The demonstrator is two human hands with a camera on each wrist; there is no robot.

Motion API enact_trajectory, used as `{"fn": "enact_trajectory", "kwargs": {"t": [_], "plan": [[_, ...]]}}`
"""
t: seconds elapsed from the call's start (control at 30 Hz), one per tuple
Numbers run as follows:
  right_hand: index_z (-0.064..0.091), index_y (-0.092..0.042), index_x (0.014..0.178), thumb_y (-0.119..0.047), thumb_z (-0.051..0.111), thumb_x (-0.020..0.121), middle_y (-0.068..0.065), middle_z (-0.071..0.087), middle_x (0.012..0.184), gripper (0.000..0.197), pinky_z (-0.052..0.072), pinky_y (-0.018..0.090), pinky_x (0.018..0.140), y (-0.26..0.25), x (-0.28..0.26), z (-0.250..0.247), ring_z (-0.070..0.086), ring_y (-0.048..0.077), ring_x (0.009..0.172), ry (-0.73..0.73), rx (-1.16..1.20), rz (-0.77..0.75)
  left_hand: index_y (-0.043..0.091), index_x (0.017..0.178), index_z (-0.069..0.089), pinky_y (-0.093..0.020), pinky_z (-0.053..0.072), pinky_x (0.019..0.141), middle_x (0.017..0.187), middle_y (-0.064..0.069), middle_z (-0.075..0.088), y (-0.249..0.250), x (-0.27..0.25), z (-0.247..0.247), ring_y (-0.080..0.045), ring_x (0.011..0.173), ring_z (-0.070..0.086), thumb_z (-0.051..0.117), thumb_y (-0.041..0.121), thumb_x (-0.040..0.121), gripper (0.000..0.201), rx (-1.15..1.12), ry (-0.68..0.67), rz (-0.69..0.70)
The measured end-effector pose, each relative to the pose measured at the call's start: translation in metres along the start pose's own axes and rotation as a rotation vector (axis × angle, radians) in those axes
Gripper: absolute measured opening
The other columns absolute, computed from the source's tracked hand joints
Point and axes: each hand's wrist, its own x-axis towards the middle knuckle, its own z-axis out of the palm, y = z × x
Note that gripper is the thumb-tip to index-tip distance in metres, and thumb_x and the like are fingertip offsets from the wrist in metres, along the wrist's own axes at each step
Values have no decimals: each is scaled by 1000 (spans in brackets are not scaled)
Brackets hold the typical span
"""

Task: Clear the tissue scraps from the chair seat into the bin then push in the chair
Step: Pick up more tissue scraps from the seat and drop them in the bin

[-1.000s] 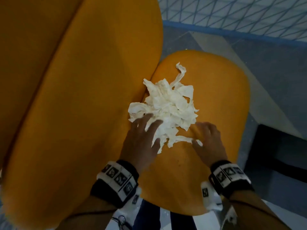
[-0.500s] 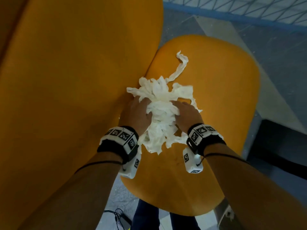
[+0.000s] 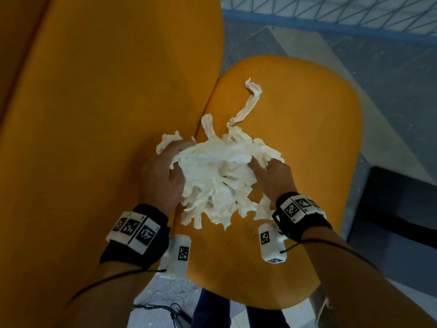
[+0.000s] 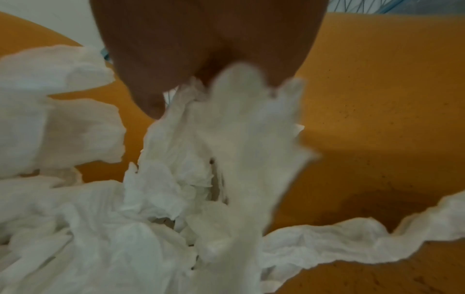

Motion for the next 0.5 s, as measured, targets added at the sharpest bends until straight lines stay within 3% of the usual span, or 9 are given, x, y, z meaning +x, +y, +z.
{"fn": "enact_trajectory", "kwargs": {"t": [0.03, 0.1, 0.17, 0.2, 0.23, 0.3, 0.37, 0.43, 0.5], "plan": [[33, -13, 56, -45, 55, 89, 1, 38, 56, 51, 30, 31, 55, 1, 1, -1, 40, 24, 59, 9, -30, 11, 20, 105, 70, -5, 42, 72, 105, 7, 68, 0, -1, -1, -4, 80, 60, 40, -10, 71, 55, 1, -6, 18], [41, -12, 60, -32, 58, 87, 2, 45, 64, 38, 29, 30, 54, 2, 4, -2, 44, 27, 71, 41, -31, 19, 18, 90, 70, -20, 48, 59, 88, -1, 71, -1, -2, -1, -14, 64, 59, 38, -5, 67, 45, -1, 2, 16], [59, -4, 85, -19, 59, 86, 11, 59, 91, 15, 36, 28, 63, 4, 5, -3, 51, 30, 84, 77, 12, 19, 14, 83, 67, -38, 50, 51, 73, -8, 67, -1, -4, 0, -23, 58, 58, 36, 4, 72, 34, -11, 14, -5], [60, -8, 100, -15, 58, 86, 14, 60, 106, 16, 38, 28, 68, 6, 5, -3, 54, 32, 91, 90, 27, 10, 15, 79, 63, -37, 47, 46, 65, -8, 62, -2, -5, 0, -22, 54, 55, 35, 10, 75, 29, -11, 16, -10], [57, -15, 105, -11, 55, 86, 15, 58, 112, 20, 37, 26, 65, 9, 6, -3, 55, 31, 89, 88, 46, -3, 17, 74, 59, -34, 41, 43, 59, -6, 57, -1, -7, 0, -20, 50, 51, 35, 17, 78, 24, -16, 11, -12], [50, -25, 100, -7, 46, 86, 15, 61, 105, 23, 33, 25, 52, 13, 5, -2, 52, 23, 65, 66, 88, -2, 19, 69, 51, -33, 35, 43, 55, -2, 50, 5, -13, 0, -19, 48, 45, 37, 30, 82, 22, -54, -17, -31], [56, -23, 100, -6, 38, 88, 13, 63, 91, 27, 34, 25, 46, 15, 3, -4, 47, 20, 53, 51, 105, 49, 19, 72, 51, -32, 38, 46, 58, 3, 52, 11, -19, 2, -17, 53, 49, 48, 44, 86, 29, -87, -45, -80], [64, -13, 101, -11, 37, 90, 10, 61, 85, 28, 36, 27, 53, 15, 2, -8, 50, 25, 61, 35, 68, 89, 21, 74, 52, -28, 38, 46, 60, 7, 55, 14, -23, 4, -15, 53, 50, 64, 48, 84, 31, -73, -52, -98], [63, -5, 83, -24, 44, 91, 7, 58, 73, 28, 37, 29, 64, 13, -1, -10, 51, 30, 71, 23, 86, 117, 20, 71, 51, -24, 36, 48, 60, 8, 54, 15, -25, 7, -13, 51, 48, 72, 29, 83, 26, -31, -47, -68]]}}
